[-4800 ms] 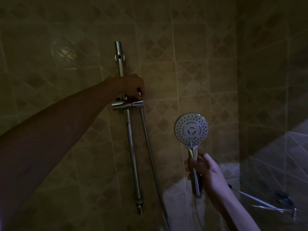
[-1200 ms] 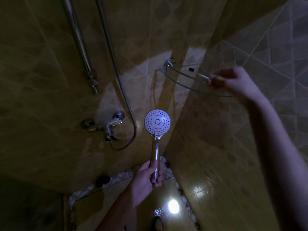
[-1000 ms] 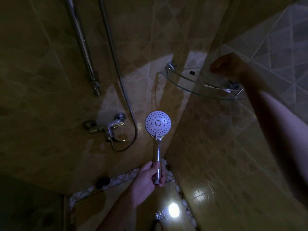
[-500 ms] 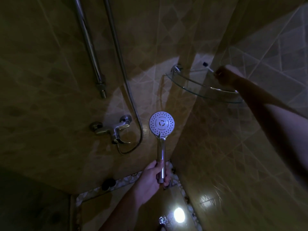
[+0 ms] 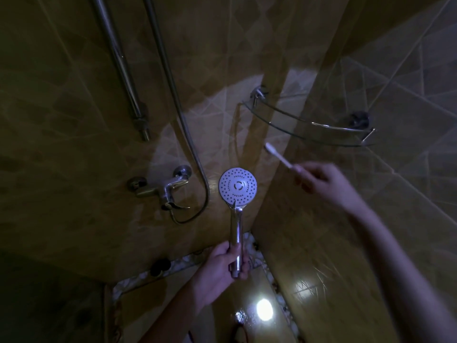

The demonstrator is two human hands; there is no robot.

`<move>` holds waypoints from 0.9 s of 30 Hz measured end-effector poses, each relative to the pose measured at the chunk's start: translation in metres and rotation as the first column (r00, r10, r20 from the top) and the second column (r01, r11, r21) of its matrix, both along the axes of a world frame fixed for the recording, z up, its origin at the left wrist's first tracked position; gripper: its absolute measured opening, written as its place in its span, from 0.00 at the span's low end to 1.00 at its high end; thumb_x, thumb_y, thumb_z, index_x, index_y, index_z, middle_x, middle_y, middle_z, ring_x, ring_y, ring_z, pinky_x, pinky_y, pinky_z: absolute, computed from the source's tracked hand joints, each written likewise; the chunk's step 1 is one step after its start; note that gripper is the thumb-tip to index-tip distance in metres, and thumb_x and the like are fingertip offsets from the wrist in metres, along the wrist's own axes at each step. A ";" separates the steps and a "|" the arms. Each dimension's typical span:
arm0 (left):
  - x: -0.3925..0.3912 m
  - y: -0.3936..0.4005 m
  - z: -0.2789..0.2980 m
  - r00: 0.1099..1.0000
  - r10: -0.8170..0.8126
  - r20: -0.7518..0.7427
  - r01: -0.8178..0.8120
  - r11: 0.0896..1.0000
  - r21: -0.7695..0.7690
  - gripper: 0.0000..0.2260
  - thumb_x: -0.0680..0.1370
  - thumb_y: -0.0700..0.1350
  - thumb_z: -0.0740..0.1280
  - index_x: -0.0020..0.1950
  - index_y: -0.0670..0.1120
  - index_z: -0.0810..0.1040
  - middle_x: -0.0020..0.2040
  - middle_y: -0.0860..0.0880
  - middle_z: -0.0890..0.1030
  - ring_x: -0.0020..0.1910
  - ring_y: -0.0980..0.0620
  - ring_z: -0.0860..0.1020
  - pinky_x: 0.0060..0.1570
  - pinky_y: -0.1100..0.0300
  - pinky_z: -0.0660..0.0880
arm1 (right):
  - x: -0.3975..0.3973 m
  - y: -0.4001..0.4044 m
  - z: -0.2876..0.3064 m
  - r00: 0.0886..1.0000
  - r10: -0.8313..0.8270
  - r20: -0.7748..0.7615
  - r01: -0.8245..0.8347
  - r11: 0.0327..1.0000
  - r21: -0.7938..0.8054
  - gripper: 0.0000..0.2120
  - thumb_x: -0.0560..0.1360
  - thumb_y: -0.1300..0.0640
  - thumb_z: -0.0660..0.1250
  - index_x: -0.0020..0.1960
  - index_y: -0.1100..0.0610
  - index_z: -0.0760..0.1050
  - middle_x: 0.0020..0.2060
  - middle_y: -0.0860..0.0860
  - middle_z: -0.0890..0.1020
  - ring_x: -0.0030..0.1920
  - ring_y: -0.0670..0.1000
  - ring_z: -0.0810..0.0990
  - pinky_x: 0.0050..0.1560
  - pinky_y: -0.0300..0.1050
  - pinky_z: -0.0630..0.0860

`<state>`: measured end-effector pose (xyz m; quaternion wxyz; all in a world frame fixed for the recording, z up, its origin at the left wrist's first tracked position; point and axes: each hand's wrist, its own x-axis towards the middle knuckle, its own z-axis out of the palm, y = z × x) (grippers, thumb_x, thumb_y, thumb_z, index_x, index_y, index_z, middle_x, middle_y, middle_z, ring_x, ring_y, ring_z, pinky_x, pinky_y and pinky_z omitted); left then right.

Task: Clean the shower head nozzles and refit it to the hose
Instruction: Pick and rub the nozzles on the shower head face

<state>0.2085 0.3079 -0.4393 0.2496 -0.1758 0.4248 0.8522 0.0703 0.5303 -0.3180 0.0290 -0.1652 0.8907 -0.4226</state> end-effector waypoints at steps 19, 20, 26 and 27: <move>0.014 0.001 -0.027 0.999 -0.010 0.049 0.018 0.987 -0.157 0.02 0.80 0.39 0.58 0.47 0.42 0.66 0.32 0.46 0.71 0.26 0.53 0.68 0.23 0.65 0.61 | 0.072 -0.029 -0.123 0.999 -0.034 -0.031 0.043 0.921 0.387 0.20 0.77 0.36 0.56 0.52 0.48 0.80 0.36 0.46 0.83 0.42 0.51 0.83 0.38 0.47 0.77; 0.012 -0.001 -0.027 0.998 -0.002 0.055 0.011 0.988 -0.153 0.02 0.80 0.39 0.58 0.48 0.42 0.67 0.33 0.46 0.71 0.27 0.53 0.69 0.23 0.65 0.61 | 0.075 -0.032 -0.124 0.999 -0.004 -0.033 0.018 0.904 0.428 0.20 0.78 0.37 0.56 0.52 0.48 0.80 0.35 0.46 0.82 0.43 0.51 0.83 0.37 0.45 0.75; 0.007 -0.002 -0.025 0.998 -0.020 0.057 0.027 0.991 -0.130 0.02 0.80 0.39 0.59 0.48 0.42 0.67 0.33 0.47 0.71 0.27 0.53 0.68 0.23 0.65 0.60 | 0.040 -0.029 -0.101 0.975 -0.184 -0.124 0.217 0.908 0.359 0.15 0.78 0.41 0.60 0.55 0.46 0.81 0.44 0.51 0.86 0.49 0.56 0.83 0.41 0.48 0.76; 0.007 -0.001 -0.025 0.998 -0.020 0.054 0.026 0.992 -0.127 0.02 0.80 0.39 0.59 0.48 0.42 0.67 0.33 0.47 0.71 0.27 0.53 0.68 0.23 0.65 0.60 | 0.033 -0.027 -0.095 0.967 -0.216 -0.132 0.249 0.901 0.355 0.15 0.78 0.41 0.60 0.56 0.46 0.81 0.45 0.52 0.86 0.50 0.57 0.83 0.42 0.49 0.77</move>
